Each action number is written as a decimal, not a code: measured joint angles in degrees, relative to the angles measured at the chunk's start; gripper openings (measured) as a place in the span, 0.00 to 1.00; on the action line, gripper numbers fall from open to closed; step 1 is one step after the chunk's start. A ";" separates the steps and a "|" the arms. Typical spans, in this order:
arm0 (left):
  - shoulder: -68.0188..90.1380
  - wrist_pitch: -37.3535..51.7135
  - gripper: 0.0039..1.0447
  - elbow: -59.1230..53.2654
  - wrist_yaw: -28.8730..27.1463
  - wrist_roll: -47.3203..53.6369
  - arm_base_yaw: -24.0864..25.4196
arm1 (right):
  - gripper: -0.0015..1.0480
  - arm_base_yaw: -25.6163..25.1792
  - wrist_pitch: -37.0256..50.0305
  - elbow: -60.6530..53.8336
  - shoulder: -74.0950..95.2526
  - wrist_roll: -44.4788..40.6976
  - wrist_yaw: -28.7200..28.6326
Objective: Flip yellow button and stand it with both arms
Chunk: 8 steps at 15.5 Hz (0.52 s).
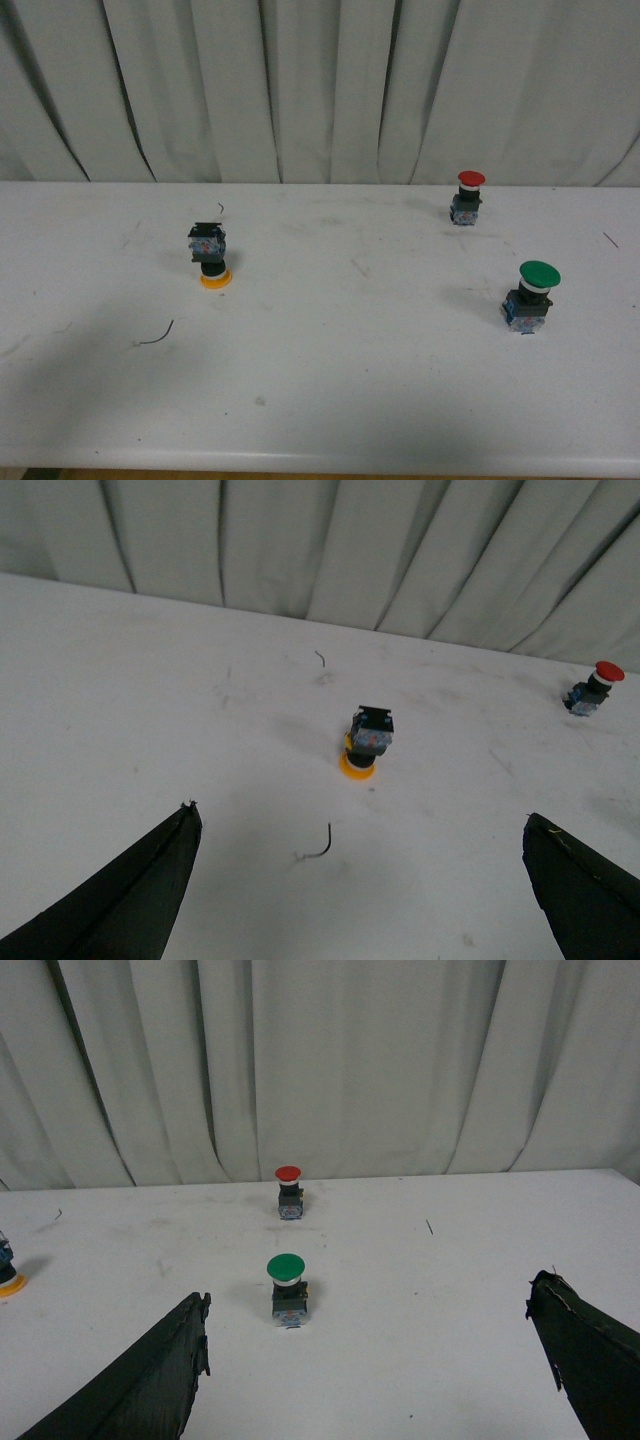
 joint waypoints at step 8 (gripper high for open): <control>33.90 0.26 0.94 22.34 0.31 3.45 -8.52 | 0.94 0.00 0.00 0.00 0.00 0.00 0.00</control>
